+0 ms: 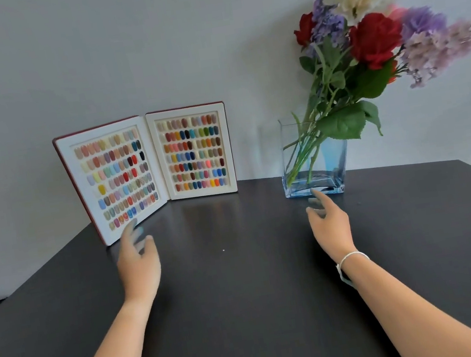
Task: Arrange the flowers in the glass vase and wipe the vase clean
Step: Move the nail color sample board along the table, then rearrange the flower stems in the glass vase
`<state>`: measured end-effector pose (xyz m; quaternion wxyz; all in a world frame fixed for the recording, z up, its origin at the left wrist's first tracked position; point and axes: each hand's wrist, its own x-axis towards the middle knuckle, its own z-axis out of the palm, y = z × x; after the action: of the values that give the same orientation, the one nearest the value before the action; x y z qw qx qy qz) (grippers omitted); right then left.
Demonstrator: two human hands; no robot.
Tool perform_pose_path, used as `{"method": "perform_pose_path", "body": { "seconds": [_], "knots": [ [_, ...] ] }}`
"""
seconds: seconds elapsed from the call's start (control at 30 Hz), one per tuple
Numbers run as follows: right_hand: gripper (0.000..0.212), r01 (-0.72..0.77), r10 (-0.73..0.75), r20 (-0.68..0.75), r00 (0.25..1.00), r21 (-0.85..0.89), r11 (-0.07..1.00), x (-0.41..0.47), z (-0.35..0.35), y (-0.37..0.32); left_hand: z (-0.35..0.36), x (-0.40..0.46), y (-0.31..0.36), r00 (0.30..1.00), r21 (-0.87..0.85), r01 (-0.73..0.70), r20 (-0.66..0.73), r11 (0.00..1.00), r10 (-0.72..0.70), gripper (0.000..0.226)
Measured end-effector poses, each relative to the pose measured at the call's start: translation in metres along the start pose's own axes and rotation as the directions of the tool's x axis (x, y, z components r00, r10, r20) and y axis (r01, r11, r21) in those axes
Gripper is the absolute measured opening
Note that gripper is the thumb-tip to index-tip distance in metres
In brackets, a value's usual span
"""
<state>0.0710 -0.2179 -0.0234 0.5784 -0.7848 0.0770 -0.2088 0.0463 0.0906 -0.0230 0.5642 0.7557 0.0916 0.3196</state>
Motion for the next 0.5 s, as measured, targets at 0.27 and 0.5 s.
{"method": "perform_pose_path", "body": {
  "seconds": [0.27, 0.5],
  "knots": [
    [0.045, 0.0, 0.01, -0.112, 0.994, 0.087, 0.996, -0.011, -0.056, 0.002, 0.059, -0.042, 0.044, 0.971, -0.033, -0.089, 0.22, 0.996, 0.094, 0.041],
    [0.041, 0.069, -0.035, -0.218, 0.975, 0.152, 0.986, 0.004, -0.099, -0.011, 0.122, -0.047, 0.109, 0.904, -0.072, -0.218, 0.361, 0.973, 0.229, 0.04]
  ]
}}
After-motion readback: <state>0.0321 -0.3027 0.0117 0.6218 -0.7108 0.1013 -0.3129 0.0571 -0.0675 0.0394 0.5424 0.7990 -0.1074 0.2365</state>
